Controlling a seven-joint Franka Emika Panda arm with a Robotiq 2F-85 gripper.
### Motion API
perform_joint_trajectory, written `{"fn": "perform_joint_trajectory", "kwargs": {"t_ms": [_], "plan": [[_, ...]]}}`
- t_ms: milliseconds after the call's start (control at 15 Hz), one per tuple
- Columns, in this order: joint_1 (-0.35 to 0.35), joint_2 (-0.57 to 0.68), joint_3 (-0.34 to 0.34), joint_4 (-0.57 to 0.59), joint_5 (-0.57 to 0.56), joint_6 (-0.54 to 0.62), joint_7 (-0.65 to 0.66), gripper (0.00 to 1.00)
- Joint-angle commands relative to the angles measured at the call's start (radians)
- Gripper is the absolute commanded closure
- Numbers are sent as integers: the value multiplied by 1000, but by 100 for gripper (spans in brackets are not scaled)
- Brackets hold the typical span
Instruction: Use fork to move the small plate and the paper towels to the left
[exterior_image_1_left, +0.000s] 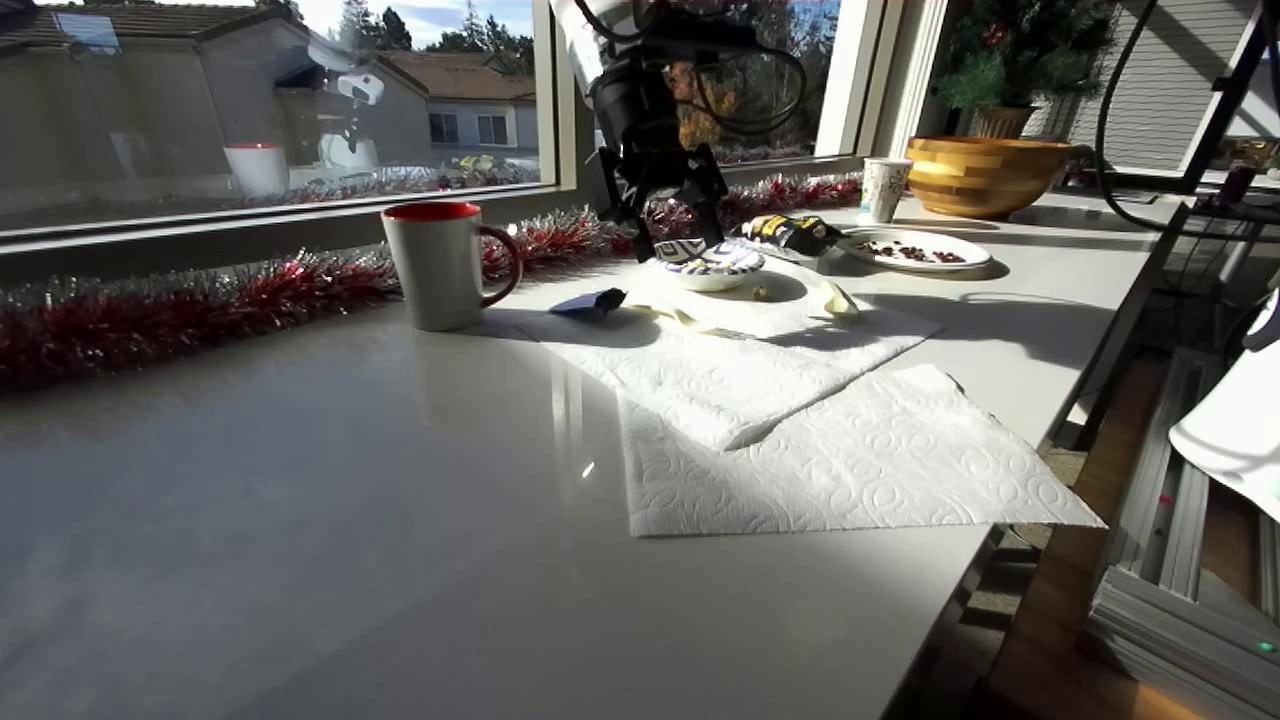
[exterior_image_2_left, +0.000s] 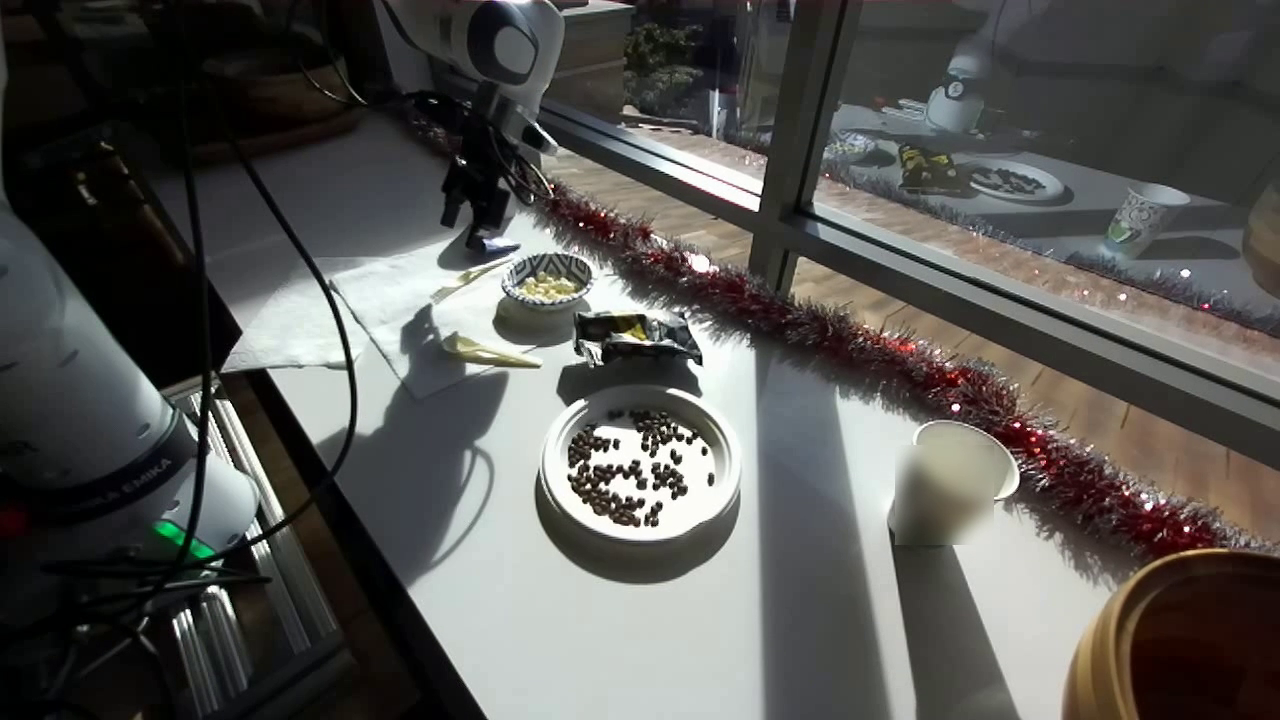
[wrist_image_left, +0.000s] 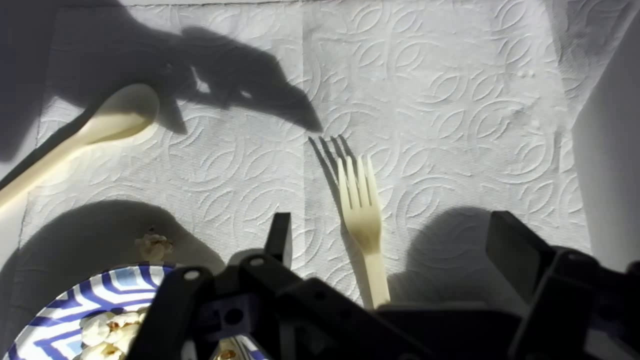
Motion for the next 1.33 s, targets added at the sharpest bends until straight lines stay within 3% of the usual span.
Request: {"fn": "perform_joint_trajectory", "kwargs": {"t_ms": [0,533,1067,1200,1267], "plan": [[14,22,-13,17,7,-3,8,0],[15,84,-14,77,18,-12,14,0],[-23,154,-4,127,56,-72,-149,0],[-26,170,-5,145,57,-86,-162,4],[-24,177,-6,154,54,-90,-159,13]]}}
